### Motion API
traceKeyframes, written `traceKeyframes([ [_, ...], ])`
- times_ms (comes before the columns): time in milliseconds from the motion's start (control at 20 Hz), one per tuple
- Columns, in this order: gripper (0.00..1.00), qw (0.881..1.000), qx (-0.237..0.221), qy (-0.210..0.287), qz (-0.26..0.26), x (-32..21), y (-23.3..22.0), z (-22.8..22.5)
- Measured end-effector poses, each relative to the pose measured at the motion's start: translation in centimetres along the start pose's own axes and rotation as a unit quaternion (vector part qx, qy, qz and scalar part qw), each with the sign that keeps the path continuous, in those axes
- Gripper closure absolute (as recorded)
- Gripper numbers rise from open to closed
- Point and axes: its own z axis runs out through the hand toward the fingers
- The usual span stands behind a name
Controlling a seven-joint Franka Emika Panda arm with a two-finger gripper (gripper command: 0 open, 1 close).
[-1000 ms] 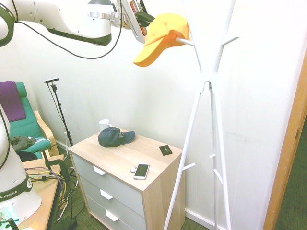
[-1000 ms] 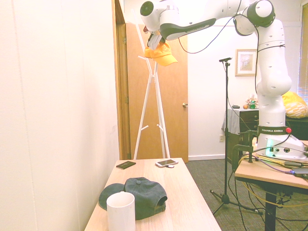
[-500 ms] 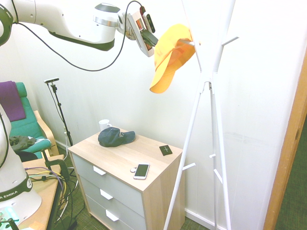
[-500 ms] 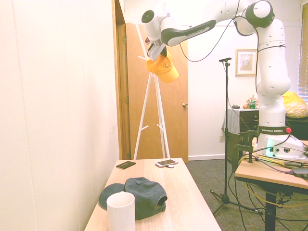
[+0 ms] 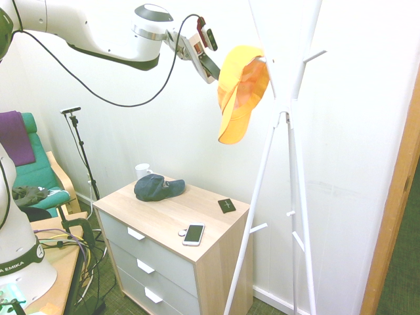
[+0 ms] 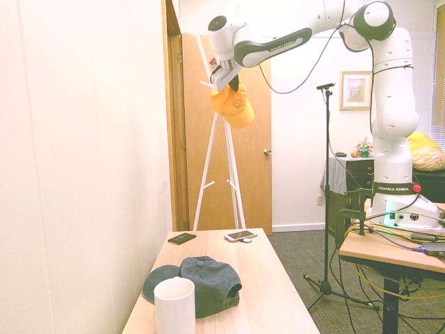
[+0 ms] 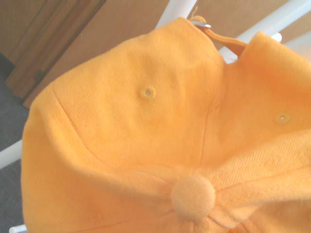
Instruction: Hang the cap
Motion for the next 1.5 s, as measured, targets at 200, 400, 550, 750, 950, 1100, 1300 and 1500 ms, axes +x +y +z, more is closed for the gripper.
traceKeyframes([
  [200,0.00,1.000,0.005,-0.002,0.001,0.0,0.2,-0.2],
  [400,0.00,1.000,0.007,-0.004,0.000,0.0,0.8,-0.3],
  [550,0.00,1.000,0.014,-0.007,0.005,0.3,1.3,-0.7],
  [750,0.00,1.000,0.021,-0.012,0.007,0.4,1.8,-0.9],
  [950,0.00,0.999,0.041,-0.028,0.013,0.6,1.6,-0.8],
  [1100,0.00,0.994,0.078,-0.068,0.023,0.2,1.1,-1.1],
  [1300,0.00,0.974,0.153,-0.161,0.051,-0.8,0.1,-2.7],
  [1500,0.00,0.938,0.217,-0.263,0.060,-2.6,-0.6,-3.9],
])
